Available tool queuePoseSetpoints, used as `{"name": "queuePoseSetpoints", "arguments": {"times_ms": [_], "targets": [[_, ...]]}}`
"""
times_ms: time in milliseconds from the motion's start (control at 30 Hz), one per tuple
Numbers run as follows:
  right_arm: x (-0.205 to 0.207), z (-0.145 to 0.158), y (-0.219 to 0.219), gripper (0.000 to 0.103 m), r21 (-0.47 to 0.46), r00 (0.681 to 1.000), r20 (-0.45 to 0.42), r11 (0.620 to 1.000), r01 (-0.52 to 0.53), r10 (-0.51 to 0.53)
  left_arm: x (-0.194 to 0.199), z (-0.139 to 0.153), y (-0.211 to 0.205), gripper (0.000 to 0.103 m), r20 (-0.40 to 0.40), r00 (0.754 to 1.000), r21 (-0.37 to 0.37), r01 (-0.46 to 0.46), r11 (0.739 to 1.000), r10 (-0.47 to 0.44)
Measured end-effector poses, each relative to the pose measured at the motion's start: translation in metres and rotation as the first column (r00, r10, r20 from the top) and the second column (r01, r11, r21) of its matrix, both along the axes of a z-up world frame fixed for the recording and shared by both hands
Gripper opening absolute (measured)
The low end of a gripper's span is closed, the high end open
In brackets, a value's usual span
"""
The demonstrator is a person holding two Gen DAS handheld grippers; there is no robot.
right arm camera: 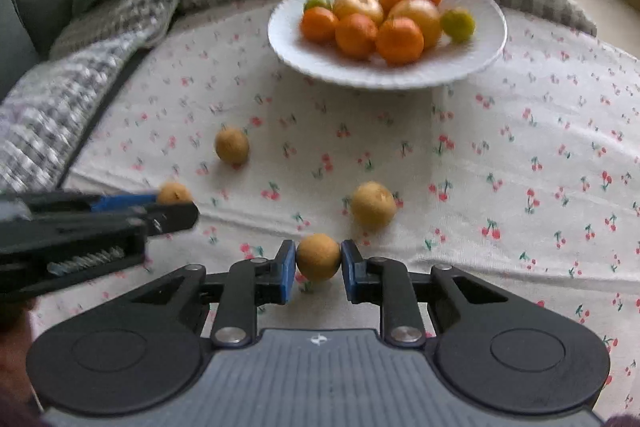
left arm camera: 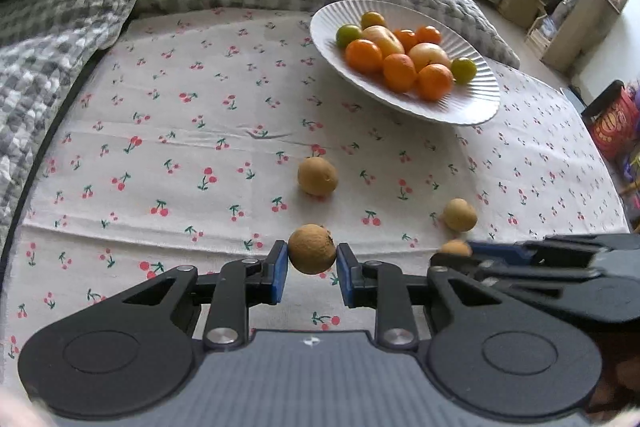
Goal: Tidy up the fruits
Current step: 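Grasp a brown round fruit with left tool while right tool grasps a tan fruit, then carry the brown and tan fruits in both tools over the white plate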
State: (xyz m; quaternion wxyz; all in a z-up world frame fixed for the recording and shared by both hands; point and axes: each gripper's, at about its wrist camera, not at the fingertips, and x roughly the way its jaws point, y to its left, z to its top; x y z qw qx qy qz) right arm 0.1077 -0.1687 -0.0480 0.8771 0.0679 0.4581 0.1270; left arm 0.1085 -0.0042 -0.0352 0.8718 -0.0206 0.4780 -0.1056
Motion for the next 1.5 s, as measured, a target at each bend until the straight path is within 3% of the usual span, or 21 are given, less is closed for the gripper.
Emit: {"name": "queuePoseSetpoints", "arguments": {"times_ms": [400,1133,1500], "targets": [[0.005,0.022,-0.025,0.022,0.094,0.994,0.075,0.993,0.074,-0.082,0.002,0.008,-0.002,0.019,0.034,0.999,-0.029,-0.003,1.000,0.004],[0.006,0.036,-0.036,0.022,0.131,0.984,0.130,0.986,0.108,-0.125,0.025,0.014,-0.011,0.019,0.105,0.994,0.023,-0.013,1.000,0.010],[0.011,0.049,-0.050,0.022,0.154,0.974,0.161,0.978,0.138,-0.162,0.035,0.022,-0.013,0.019,0.097,0.995,-0.017,-0.007,1.000,0.009]]}}
